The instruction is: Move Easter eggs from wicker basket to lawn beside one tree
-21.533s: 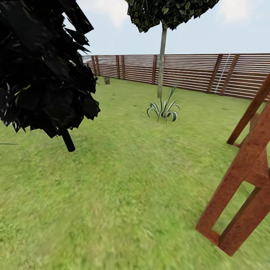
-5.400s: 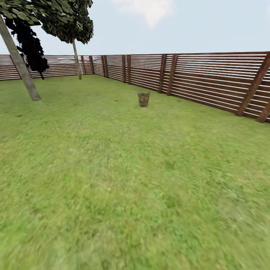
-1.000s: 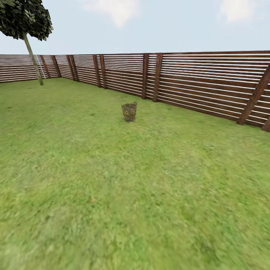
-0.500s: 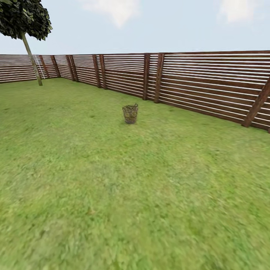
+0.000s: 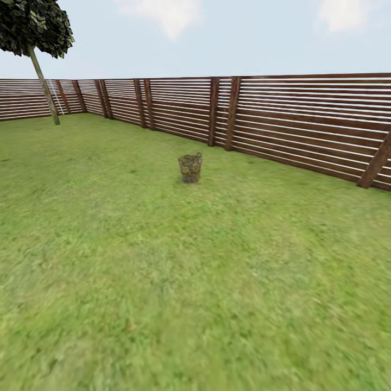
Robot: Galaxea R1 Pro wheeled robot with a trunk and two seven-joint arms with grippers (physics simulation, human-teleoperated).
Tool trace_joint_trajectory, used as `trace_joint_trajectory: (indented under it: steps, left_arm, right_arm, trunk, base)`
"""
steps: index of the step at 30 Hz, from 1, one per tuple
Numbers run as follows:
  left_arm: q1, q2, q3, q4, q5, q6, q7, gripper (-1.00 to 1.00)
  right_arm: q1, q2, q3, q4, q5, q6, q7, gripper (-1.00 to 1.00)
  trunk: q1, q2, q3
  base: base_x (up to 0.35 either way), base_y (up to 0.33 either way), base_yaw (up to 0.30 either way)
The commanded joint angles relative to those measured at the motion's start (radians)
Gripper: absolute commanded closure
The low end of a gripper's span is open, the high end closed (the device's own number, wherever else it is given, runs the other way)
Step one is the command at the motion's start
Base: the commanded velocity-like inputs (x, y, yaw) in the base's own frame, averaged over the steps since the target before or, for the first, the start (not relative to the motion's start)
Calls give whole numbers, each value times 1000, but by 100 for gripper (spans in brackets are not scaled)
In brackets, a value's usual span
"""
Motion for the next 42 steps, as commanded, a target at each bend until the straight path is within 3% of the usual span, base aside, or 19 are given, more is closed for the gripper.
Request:
trace_joint_trajectory:
  steps: [1, 13, 24, 42]
  left_arm:
    - [0, 0, 4, -1, 0, -2, 1, -100]
    - [0, 0, 4, -1, 0, -2, 1, -100]
    - [0, 0, 4, 0, 0, -2, 1, -100]
    - [0, 0, 4, 0, 0, -2, 1, -100]
  right_arm:
    - [0, 0, 0, 1, 9, -2, -1, -100]
    - [0, -2, 0, 1, 14, -3, -1, -100]
    - [0, -3, 0, 1, 13, -3, -1, -100]
    - [0, -4, 0, 1, 13, -3, -1, -100]
  trunk:
    - [1, 0, -1]
    - [1, 0, -1]
    - [1, 0, -1]
    - [1, 0, -1]
  base:
    - [330, 80, 0]
    - [330, 80, -11]
    - [330, 80, -222]
    - [330, 80, -73]
